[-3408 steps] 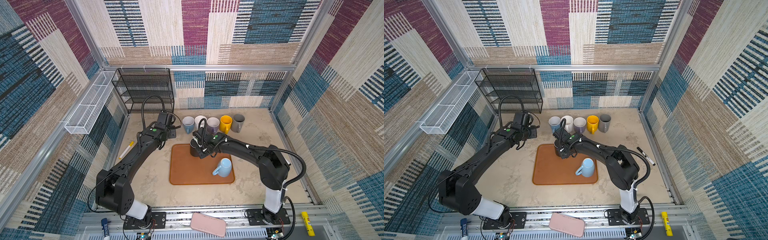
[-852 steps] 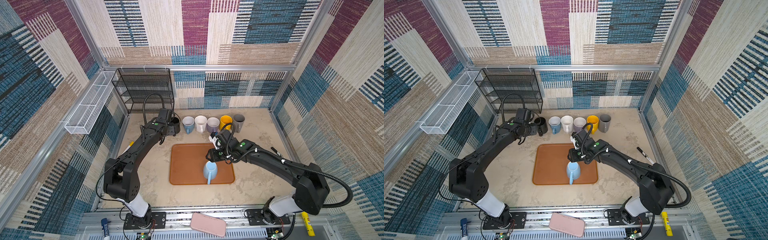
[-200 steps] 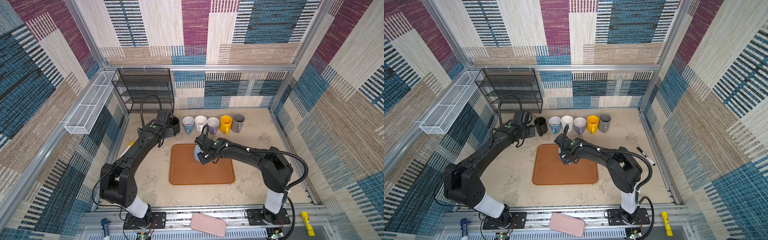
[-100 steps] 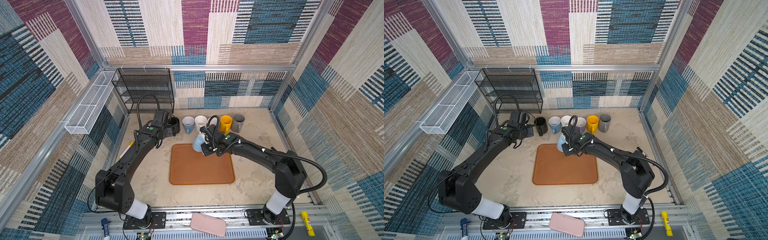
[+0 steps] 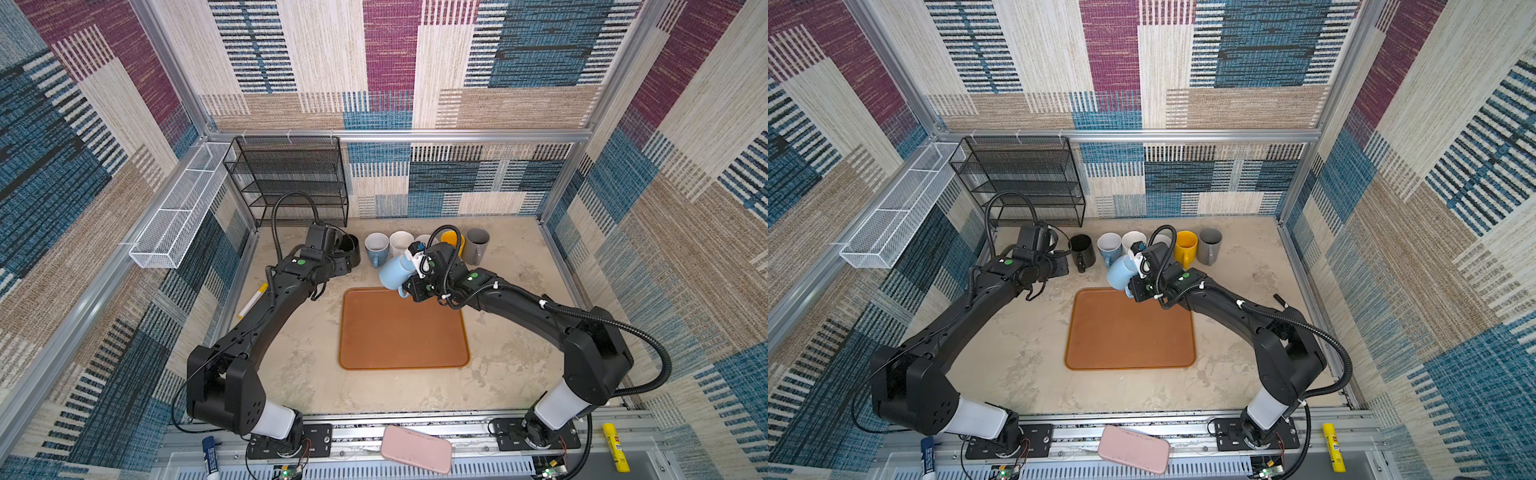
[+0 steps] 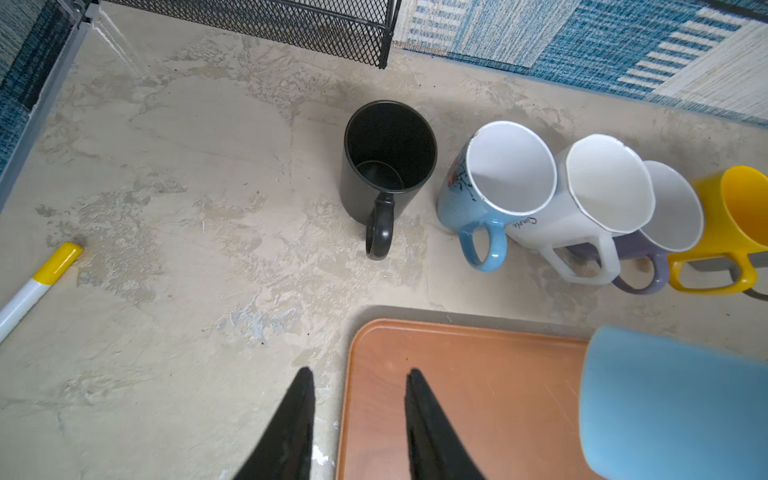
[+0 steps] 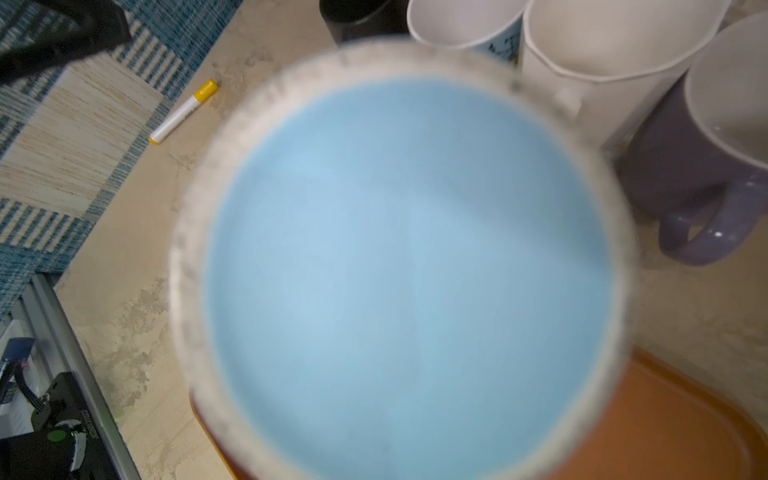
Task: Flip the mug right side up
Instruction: 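Lift the light-blue mug with the right gripper toward the row while the left rises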
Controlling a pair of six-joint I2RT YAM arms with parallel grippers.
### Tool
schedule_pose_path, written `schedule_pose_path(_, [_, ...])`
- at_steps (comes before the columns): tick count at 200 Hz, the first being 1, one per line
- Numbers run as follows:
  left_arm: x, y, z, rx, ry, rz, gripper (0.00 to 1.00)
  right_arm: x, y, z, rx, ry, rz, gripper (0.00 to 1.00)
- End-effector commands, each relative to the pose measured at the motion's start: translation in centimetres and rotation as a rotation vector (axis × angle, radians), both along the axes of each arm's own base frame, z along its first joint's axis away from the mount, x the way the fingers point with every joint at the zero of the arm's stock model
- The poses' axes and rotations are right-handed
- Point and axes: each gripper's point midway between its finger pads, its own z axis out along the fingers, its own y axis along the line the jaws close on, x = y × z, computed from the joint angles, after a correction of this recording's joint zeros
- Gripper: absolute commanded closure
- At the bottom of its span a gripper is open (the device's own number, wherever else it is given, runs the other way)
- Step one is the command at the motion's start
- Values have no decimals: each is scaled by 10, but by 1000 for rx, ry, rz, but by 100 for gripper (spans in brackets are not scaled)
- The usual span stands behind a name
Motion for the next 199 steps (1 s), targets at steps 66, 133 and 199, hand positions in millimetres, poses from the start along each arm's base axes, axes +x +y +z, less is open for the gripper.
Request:
schedule_pose_path(66, [-6, -14, 43, -96, -106, -64, 64, 44, 14, 94, 288, -183, 52, 100])
schedule_pose_path(133, [-22, -36, 107, -159, -224, -252, 61, 51, 2, 126, 388, -219, 96, 100])
schedule_pose_path(199, [-35, -86, 132, -397, -307, -508, 60, 53, -1, 157, 458, -258, 146, 100])
